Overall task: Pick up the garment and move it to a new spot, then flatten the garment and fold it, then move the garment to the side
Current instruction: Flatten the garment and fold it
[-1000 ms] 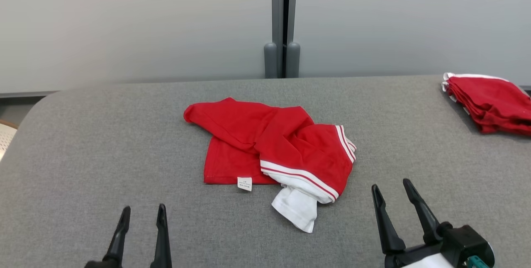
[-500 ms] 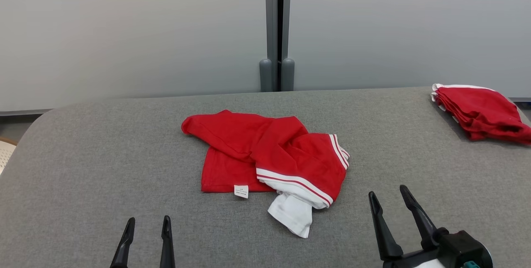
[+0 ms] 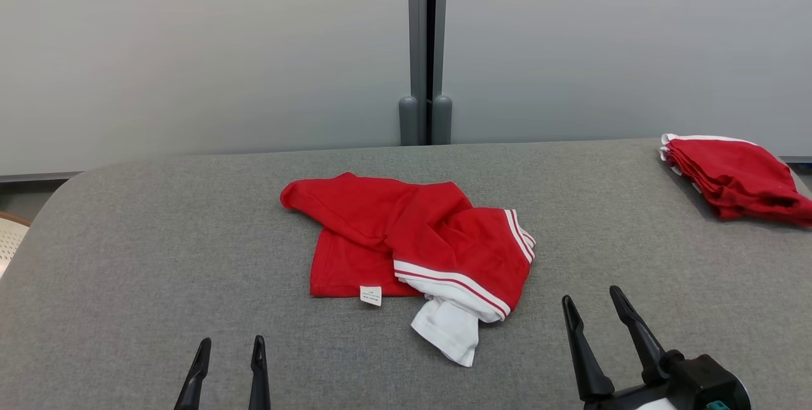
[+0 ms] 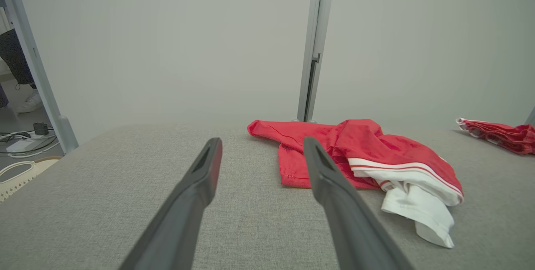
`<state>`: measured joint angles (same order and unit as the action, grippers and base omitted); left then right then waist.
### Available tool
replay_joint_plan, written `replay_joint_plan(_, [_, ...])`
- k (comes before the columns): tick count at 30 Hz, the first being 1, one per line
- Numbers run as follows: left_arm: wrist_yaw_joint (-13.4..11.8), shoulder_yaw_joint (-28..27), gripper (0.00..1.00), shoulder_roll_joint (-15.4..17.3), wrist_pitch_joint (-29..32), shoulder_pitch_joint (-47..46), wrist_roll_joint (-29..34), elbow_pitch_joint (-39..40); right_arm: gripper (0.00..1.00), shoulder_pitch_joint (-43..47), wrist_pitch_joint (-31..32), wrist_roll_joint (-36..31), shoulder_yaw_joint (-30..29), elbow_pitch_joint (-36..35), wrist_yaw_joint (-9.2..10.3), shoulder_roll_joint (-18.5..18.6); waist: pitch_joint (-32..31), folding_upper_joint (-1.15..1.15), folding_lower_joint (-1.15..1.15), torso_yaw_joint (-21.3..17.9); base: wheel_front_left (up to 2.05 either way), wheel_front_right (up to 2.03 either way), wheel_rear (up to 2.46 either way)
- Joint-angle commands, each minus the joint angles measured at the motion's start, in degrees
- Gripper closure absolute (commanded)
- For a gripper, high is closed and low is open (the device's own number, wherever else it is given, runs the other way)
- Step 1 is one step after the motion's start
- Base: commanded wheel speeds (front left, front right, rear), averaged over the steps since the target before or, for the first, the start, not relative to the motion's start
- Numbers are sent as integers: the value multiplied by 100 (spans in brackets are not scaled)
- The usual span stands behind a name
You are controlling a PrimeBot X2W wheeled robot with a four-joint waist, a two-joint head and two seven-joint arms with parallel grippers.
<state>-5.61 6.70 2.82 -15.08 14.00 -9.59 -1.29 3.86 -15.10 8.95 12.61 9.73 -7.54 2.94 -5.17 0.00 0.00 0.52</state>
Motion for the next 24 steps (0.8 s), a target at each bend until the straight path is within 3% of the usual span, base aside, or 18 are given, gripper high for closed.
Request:
replay_joint_plan(1, [-13,8,0,20,-9,32,9,-28,0,51,-6,28,3,8,12,1,-2,0,0,8,0,0,0])
replay_joint_plan(15, [40,20,0,20,-10,-64,113,-69,0,-40,-7,111,-48,-27,12,-2,146,0,0,10,0,0,0])
replay_joint_plan(24, [160,136,0,18,-10,-343,244,-33,0,-263,-7,101,-293,-140,12,-1,515,0,0,-328,0,0,0])
